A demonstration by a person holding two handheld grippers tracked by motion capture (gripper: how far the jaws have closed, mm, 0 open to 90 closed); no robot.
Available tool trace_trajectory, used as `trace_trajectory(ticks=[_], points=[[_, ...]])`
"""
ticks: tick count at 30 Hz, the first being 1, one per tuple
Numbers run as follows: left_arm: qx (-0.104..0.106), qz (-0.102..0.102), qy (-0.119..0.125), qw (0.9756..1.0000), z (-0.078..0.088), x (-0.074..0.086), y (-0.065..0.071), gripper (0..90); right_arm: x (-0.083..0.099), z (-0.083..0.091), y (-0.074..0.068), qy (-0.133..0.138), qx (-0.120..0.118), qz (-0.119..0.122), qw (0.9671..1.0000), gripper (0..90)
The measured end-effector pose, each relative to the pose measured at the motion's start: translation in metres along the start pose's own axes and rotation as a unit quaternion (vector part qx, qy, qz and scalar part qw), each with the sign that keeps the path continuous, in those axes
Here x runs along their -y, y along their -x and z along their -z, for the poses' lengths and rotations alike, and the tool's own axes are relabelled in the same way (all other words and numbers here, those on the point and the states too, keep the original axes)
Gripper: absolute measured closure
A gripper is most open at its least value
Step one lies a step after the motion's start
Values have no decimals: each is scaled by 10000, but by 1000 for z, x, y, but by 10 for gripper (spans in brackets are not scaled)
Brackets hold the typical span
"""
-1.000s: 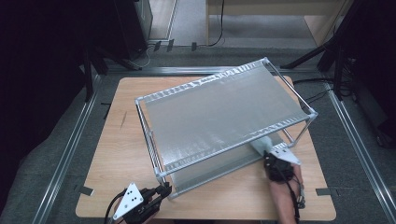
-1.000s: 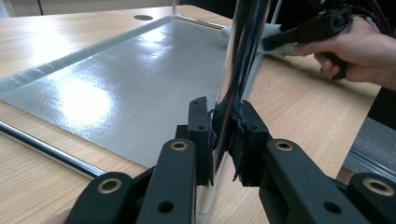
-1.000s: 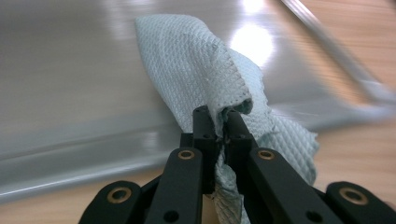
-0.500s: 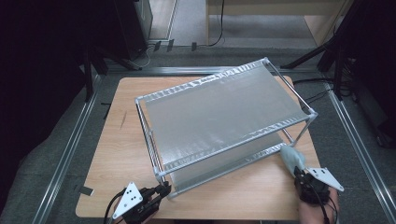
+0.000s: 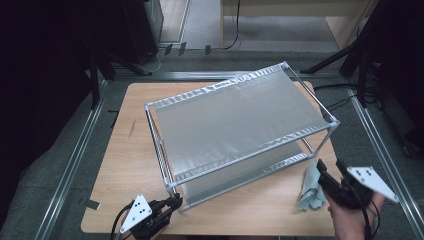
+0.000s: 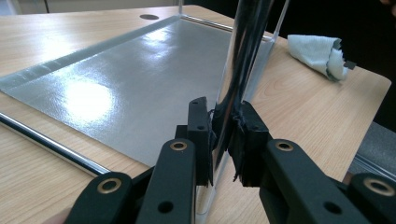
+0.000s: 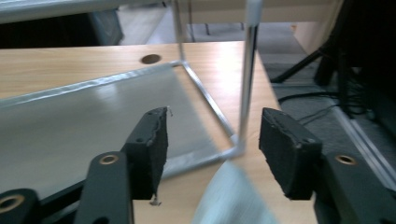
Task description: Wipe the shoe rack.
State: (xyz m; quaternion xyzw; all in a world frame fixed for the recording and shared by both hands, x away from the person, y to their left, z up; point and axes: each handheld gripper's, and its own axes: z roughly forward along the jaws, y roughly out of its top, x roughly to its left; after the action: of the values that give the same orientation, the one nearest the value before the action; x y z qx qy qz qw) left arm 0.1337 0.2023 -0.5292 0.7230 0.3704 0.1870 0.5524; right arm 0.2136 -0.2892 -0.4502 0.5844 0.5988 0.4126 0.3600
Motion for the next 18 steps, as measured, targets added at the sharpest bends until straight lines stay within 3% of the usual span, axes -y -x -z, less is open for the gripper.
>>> trace_trajectory(ticks=[6, 8, 10, 12, 14, 18], points=[[-13, -12, 5, 10000, 0, 0, -1, 801, -13, -56, 15, -392, 398, -65, 9984, 538], [-15, 8, 9, 10000, 0, 0, -1, 800, -12, -69, 19, -457, 330, -182, 9982, 606], [-32, 17, 15, 10000, 1, 0, -2, 800, -13, -78, 19, -531, 268, -224, 9980, 628], [-50, 37, 14, 10000, 1, -1, -3, 800, -13, -86, 19, -520, 350, -150, 9979, 704], [-68, 49, 13, 10000, 2, -1, -4, 800, -14, -90, 20, -474, 312, -259, 9981, 793], [-194, -8, 0, 9998, 5, -1, -9, 801, -14, -95, 15, -377, 227, -203, 9988, 805]])
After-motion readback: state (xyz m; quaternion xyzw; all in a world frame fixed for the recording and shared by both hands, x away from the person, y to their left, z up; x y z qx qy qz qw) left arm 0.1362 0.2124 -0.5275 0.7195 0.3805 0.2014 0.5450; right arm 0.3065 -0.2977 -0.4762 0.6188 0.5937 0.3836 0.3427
